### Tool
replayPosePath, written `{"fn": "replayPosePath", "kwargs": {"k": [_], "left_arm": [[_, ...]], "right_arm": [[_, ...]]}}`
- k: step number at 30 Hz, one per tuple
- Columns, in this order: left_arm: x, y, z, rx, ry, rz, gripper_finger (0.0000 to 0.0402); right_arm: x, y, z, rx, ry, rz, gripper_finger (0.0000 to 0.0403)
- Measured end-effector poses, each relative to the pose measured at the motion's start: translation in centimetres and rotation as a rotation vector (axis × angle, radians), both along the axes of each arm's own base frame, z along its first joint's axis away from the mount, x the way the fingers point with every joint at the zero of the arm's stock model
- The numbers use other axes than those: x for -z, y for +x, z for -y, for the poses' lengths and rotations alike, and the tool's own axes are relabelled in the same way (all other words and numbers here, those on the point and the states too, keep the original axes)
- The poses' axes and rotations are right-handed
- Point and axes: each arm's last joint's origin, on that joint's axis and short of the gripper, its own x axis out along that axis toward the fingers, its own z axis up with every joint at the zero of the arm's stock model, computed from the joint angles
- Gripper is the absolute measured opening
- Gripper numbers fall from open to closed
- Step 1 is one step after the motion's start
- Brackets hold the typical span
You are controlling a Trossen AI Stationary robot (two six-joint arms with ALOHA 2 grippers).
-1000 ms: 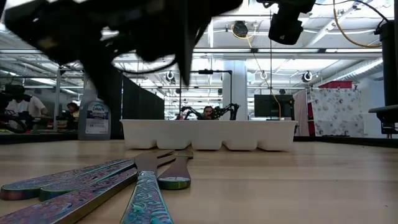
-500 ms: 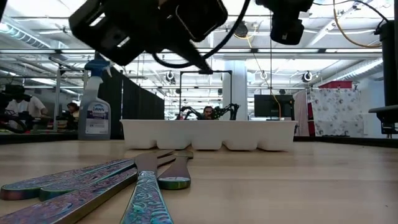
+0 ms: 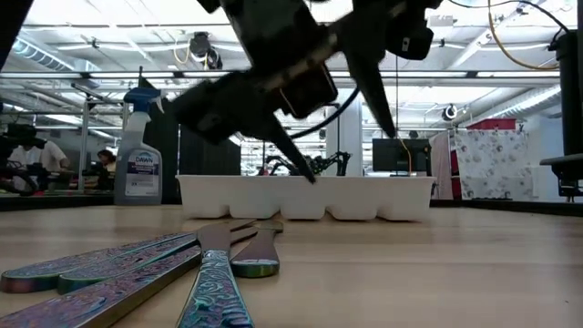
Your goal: Sort silverware
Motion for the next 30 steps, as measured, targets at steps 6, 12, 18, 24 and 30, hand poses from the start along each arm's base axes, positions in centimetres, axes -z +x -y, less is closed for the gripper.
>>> {"fn": "replayPosePath", "kwargs": {"k": [6, 12, 18, 24, 30], "left_arm": [[0.8, 0.5, -0.5, -0.001, 0.002, 0.002, 0.0246], [2.9, 0.9, -0.6, -0.01, -0.007, -0.056, 0.0246], [3.4, 1.0, -0.2, -0.052, -0.013, -0.063, 0.0237], [4.1, 1.0, 0.0, -0.06, -0.007, -0.084, 0.0184], [4.3, 0.4, 0.8, -0.062, -0.003, -0.132, 0.0141]], "right_arm": [[-0.1, 0.1, -0.8, -0.021, 0.013, 0.005, 0.0141], [-0.2, 0.1, -0.8, -0.016, 0.015, 0.016, 0.0141], [-0.2, 0.1, -0.8, -0.017, 0.015, 0.018, 0.0141], [-0.2, 0.1, -0.8, -0.014, 0.017, 0.017, 0.0141], [-0.2, 0.1, -0.8, -0.013, 0.02, 0.014, 0.0141]]}}
